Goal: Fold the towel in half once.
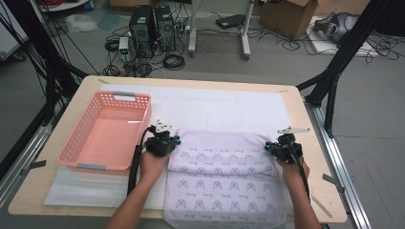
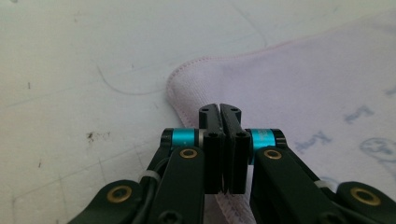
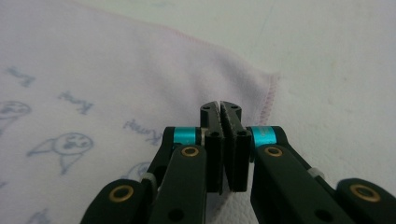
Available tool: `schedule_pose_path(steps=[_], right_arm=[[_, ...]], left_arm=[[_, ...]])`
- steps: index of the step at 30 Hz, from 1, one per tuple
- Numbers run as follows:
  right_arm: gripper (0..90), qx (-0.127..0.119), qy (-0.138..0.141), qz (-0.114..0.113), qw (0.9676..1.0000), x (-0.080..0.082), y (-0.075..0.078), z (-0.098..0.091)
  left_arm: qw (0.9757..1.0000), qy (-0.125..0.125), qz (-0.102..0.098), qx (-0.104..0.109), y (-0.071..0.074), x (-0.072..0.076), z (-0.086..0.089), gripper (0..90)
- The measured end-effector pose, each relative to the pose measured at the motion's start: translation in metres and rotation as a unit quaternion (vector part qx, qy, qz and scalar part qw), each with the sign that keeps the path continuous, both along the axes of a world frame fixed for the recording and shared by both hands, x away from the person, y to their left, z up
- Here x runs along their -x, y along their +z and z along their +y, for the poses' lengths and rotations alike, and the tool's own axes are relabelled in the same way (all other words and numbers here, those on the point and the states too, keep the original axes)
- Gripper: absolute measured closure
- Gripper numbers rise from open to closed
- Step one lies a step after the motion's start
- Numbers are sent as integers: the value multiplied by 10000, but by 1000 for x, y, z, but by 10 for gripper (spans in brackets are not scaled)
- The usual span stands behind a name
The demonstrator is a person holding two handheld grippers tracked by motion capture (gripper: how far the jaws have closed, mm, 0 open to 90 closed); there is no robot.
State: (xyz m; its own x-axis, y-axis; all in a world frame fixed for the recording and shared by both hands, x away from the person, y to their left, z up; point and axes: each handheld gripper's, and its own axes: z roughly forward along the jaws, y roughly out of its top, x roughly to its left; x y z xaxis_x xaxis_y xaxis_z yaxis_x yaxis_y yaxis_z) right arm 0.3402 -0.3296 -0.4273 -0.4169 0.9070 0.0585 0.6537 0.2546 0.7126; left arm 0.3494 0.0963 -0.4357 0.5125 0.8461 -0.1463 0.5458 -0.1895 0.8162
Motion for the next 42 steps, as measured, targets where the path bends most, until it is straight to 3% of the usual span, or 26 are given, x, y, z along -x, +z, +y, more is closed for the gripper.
schedule_pose_path(steps=[3,5,9,17,23,26,28,31,34,35,37,39,42], right_arm=[[878,-194,87,-186,9996,10,9,-4],[879,-347,126,-335,9988,20,16,-8],[878,-521,207,-530,9970,43,28,-16],[878,-619,507,-731,9941,88,36,-17],[878,-661,664,-375,9949,111,21,-16],[878,-532,729,-321,9954,122,14,-16],[878,-599,736,-245,9952,129,10,-18],[879,-595,780,-73,9951,138,6,-20],[894,-420,802,160,9958,141,0,-21],[892,-425,786,191,9958,142,-1,-22],[860,-467,752,91,9960,141,1,-24],[810,-506,641,-76,9966,138,6,-26],[758,-594,444,-381,9965,127,13,-29]], left_arm=[[9996,-82,-132,250,12,10,4,877],[9991,-189,-232,296,18,18,7,877],[9976,-291,-249,582,26,33,17,877],[9957,-588,-229,676,24,67,28,875],[9945,-811,-50,655,12,92,31,874],[9942,-853,8,656,6,102,34,873],[9937,-897,41,669,2,108,36,872],[9931,-989,131,621,-3,114,38,871],[9927,-1009,264,609,-8,113,38,866],[9927,-999,293,616,-9,112,38,853],[9930,-966,244,627,-8,109,37,718],[9935,-945,133,620,-4,105,36,594],[9938,-853,-31,714,3,95,34,511]])
